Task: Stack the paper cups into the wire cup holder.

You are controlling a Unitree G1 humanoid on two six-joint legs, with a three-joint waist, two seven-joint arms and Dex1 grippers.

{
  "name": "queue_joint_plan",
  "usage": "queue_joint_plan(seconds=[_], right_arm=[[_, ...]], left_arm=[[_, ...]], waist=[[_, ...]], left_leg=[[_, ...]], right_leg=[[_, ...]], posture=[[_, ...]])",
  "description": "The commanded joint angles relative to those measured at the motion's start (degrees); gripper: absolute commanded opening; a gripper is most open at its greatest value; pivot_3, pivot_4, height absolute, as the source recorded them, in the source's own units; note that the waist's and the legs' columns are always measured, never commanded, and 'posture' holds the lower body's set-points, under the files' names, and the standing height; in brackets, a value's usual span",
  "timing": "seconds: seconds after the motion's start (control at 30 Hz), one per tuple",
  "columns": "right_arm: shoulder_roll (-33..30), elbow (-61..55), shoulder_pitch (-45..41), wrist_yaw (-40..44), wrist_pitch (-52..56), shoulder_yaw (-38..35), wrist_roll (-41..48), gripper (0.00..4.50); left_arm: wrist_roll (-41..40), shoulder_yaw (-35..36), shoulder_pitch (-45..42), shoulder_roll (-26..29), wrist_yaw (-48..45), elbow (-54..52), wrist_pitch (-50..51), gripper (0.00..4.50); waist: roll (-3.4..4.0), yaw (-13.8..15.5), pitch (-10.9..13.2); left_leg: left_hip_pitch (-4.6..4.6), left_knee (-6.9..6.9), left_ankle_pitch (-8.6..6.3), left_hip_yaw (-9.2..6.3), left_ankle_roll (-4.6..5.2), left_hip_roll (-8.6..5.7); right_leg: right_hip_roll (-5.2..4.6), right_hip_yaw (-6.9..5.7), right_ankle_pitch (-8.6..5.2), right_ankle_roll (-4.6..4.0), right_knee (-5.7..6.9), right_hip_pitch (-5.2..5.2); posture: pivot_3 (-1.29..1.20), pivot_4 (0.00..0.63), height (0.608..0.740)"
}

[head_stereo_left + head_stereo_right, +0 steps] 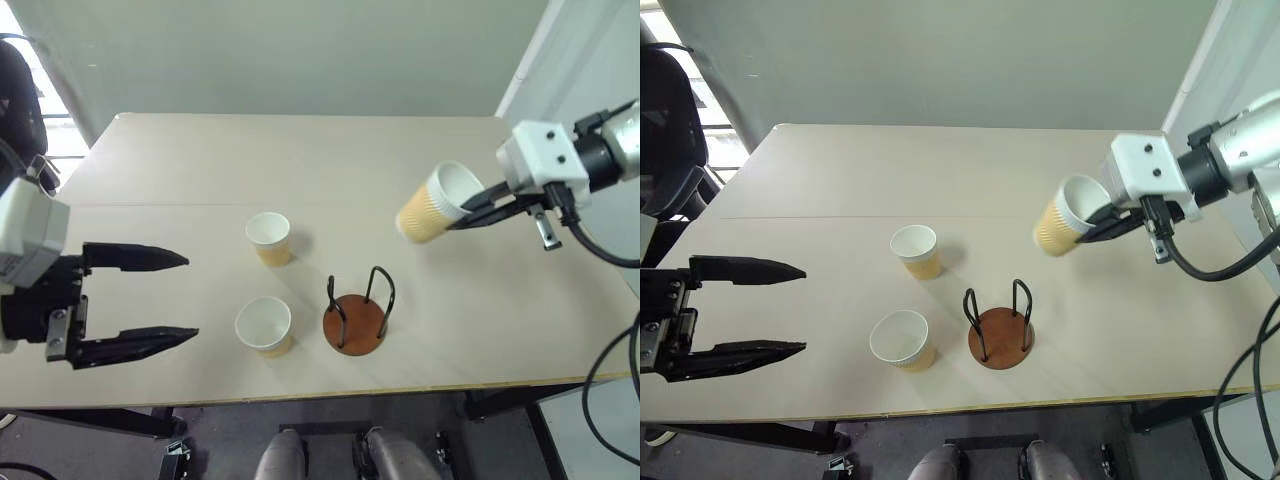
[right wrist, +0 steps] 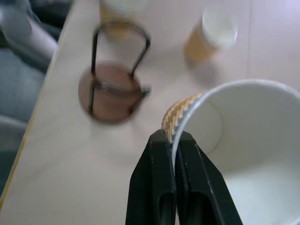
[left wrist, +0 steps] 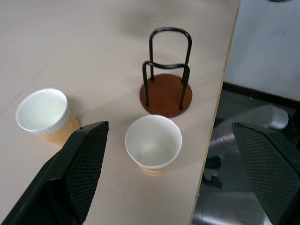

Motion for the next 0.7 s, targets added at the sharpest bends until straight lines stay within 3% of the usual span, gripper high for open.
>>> queue_joint_plan(seconds=[0.03,0.13,0.4,0.7], right_arm=[[1.37,-3.83,-2.95,0.25,3.54,-0.95,7.79,0.03],[2.67,-8.14,-1.65,0.25,5.78,0.33,10.56,0.03],[5.18,-11.84,4.24,0.25,3.56,4.08,4.93,0.03],[8.82,-10.40,5.06,0.24,1.02,5.95,-0.31,0.03]], left_arm=[[0.91,2.53,0.57,-0.45,-0.30,-0.93,-1.15,4.50],[0.76,2.64,0.70,-0.58,0.06,-1.21,-1.10,4.50],[0.06,3.71,2.11,-1.36,0.69,-3.31,0.19,4.50],[-1.65,5.70,3.01,-1.82,1.86,-5.41,1.49,4.50]], waist=[[0.02,0.04,0.01],[0.01,0.03,0.01],[0.01,0.00,0.01],[0.01,-0.21,0.00]], left_leg=[[-0.02,0.00,0.00,0.00,0.00,0.00],[-0.03,-0.01,-0.01,0.00,0.00,0.00],[-0.03,0.12,-0.06,0.01,-0.01,0.00],[0.04,0.14,-0.06,0.01,-0.01,0.00]], right_leg=[[0.00,0.01,0.00,0.01,0.00,0.00],[0.00,0.01,-0.03,0.00,0.00,0.01],[-0.01,0.04,-0.01,-0.12,0.00,0.05],[0.00,0.04,0.13,-0.32,0.01,0.01]], posture=[[0.00,0.150,0.740],[0.00,0.150,0.740],[0.00,0.150,0.740],[0.00,0.150,0.740]])
